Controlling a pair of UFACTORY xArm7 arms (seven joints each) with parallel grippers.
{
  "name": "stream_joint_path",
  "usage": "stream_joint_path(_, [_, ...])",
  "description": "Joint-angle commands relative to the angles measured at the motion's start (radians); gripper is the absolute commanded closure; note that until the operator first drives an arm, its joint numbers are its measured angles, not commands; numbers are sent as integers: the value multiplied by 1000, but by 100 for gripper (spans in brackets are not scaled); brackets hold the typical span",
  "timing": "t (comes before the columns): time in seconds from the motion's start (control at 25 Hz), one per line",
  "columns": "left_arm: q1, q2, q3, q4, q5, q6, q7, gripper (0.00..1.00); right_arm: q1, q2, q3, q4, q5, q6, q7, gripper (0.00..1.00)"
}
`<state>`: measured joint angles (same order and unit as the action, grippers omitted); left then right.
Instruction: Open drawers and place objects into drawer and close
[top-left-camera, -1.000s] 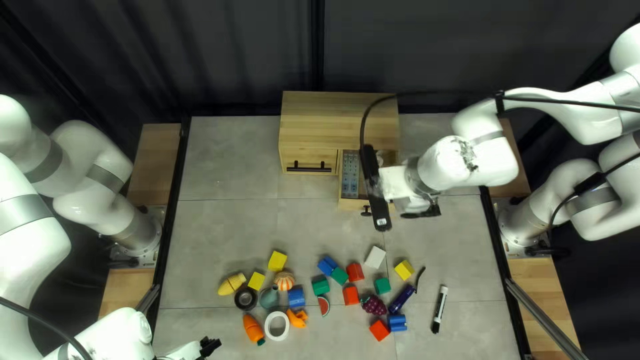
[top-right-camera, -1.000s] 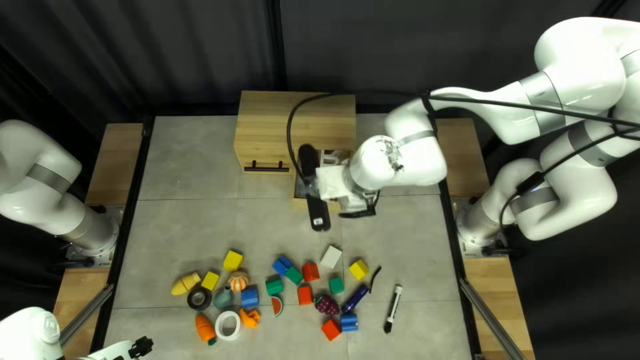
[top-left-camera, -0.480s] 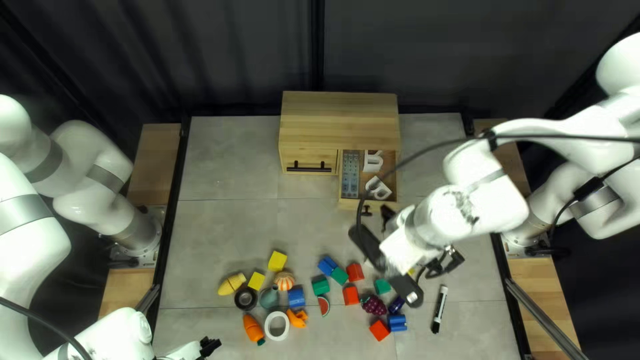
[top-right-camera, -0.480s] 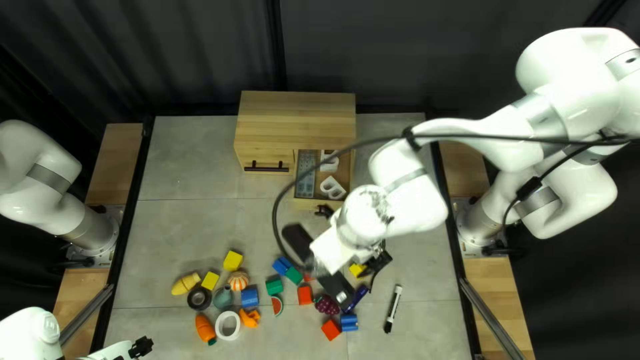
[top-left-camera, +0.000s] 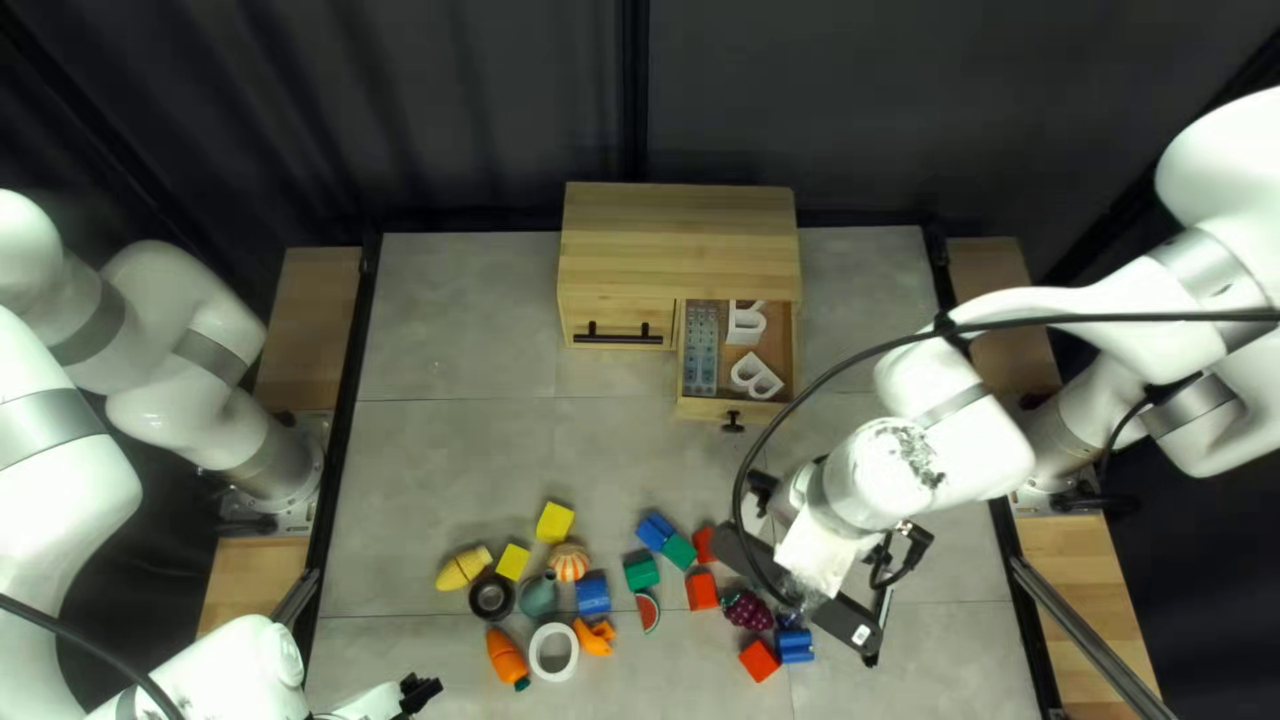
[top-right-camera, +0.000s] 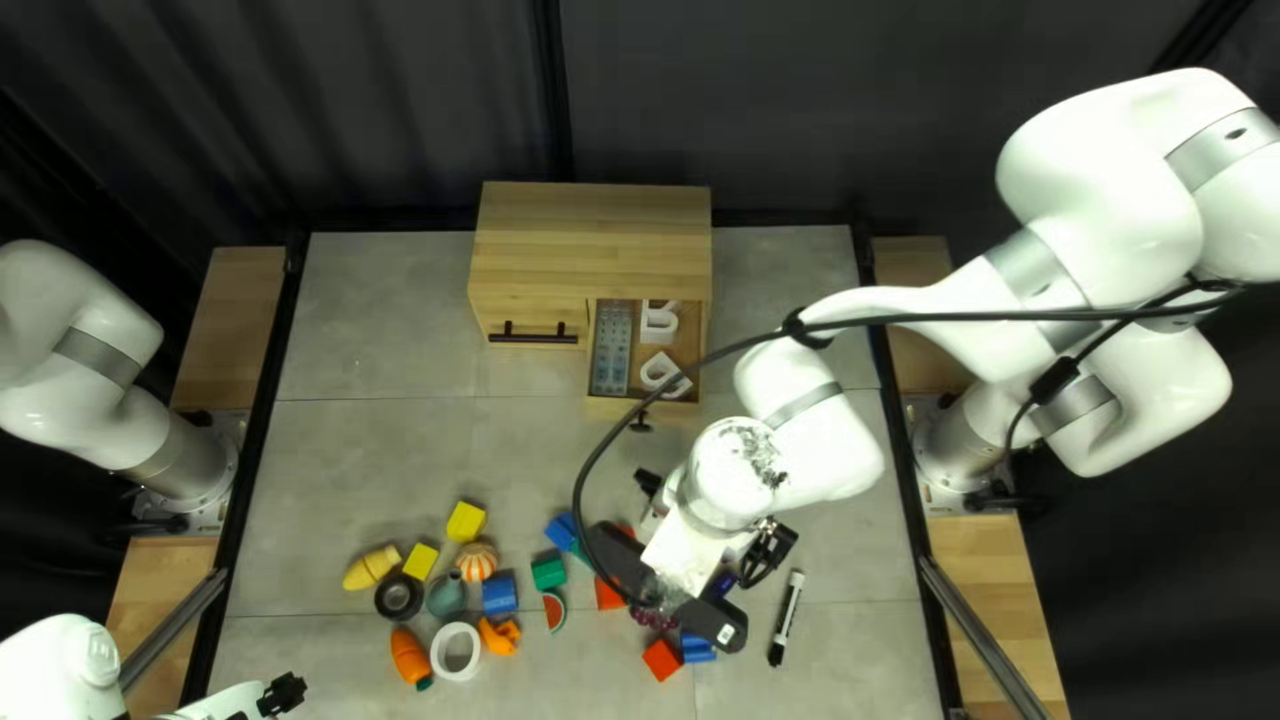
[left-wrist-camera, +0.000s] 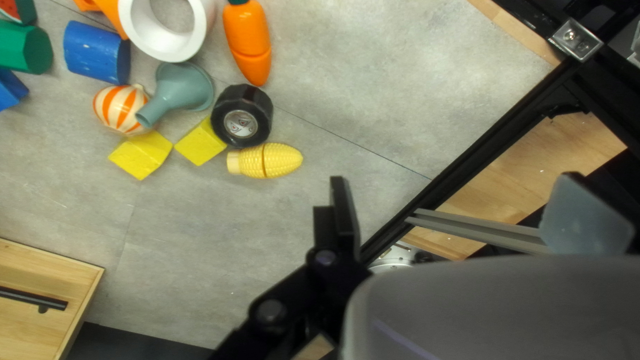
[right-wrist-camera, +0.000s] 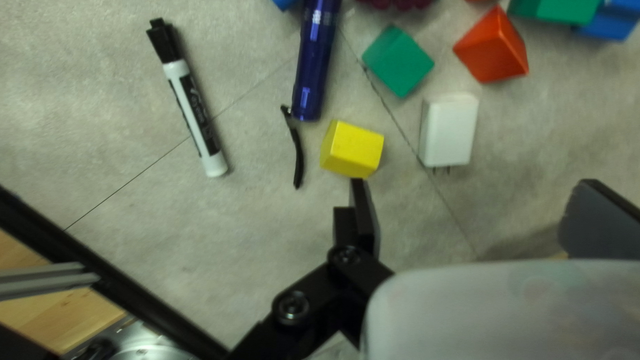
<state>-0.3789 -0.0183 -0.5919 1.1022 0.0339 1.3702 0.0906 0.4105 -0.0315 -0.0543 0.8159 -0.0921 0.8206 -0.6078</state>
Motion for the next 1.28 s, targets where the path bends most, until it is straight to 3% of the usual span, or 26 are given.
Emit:
stream_joint_path(0.04, [0,0,0,0,0,0,0,0,1,33,1,23,18,2,-7,0])
stream_joint_path(0.4, [0,0,0,0,0,0,0,0,71,-27,76,-43,48,-4,135,0])
stream_joint_path(0.76, [0,0,0,0,0,0,0,0,159,-43,158,-24,105,24,103,0])
stream_joint_path(1.0, [0,0,0,0,0,0,0,0,200,-4,199,-66,129,-46,125,0])
stream_joint_path(1.28, [0,0,0,0,0,0,0,0,195,121,192,-53,98,-137,113,0])
